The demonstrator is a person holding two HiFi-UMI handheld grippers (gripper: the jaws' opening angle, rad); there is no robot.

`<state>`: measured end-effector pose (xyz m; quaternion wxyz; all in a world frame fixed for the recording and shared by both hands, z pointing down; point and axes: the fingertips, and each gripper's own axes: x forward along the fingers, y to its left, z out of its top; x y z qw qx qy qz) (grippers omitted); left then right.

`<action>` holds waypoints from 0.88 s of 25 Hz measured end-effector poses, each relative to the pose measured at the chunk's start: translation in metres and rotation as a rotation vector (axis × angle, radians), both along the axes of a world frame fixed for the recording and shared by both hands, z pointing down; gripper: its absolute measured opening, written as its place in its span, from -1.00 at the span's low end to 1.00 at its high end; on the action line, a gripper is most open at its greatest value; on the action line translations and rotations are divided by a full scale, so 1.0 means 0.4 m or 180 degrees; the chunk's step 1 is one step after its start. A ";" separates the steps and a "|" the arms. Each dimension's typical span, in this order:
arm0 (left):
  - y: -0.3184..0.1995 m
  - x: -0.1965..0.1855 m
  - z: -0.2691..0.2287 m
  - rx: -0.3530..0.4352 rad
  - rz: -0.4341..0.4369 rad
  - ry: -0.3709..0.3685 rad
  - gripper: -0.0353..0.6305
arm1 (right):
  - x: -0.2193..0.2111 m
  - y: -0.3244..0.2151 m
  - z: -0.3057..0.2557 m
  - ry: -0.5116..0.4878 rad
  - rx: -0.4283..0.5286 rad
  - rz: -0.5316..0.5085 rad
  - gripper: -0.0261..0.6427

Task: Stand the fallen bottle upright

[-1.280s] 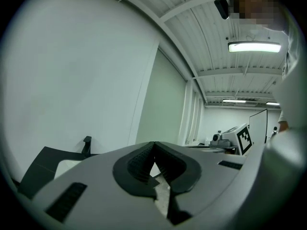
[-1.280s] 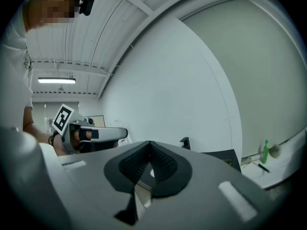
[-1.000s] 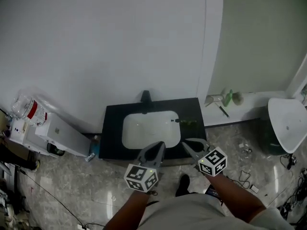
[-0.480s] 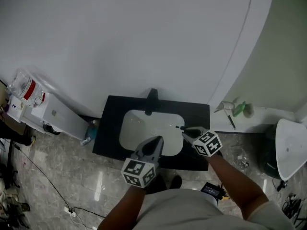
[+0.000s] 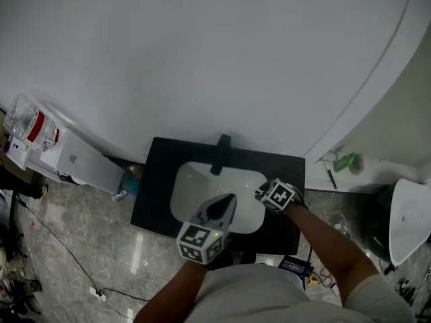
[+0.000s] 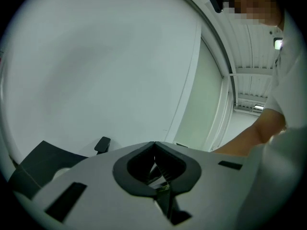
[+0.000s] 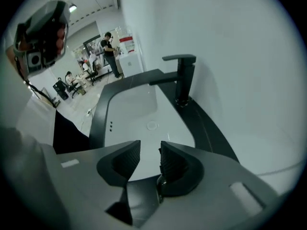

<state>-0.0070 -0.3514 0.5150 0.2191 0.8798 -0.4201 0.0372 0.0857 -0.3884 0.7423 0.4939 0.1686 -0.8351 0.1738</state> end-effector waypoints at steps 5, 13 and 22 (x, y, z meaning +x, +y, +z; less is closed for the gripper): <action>-0.049 -0.016 0.033 -0.0105 0.0084 0.0002 -0.87 | 0.018 -0.002 0.139 0.0550 -0.0268 -0.0298 -0.48; -0.089 -0.059 0.105 -0.0326 0.0092 0.0020 -0.87 | -0.003 -0.041 0.290 0.0941 -0.0289 -0.0734 -0.46; -0.092 -0.110 0.126 -0.0424 -0.0001 0.0058 -0.87 | 0.017 -0.075 0.313 0.1020 -0.0117 -0.0874 -0.80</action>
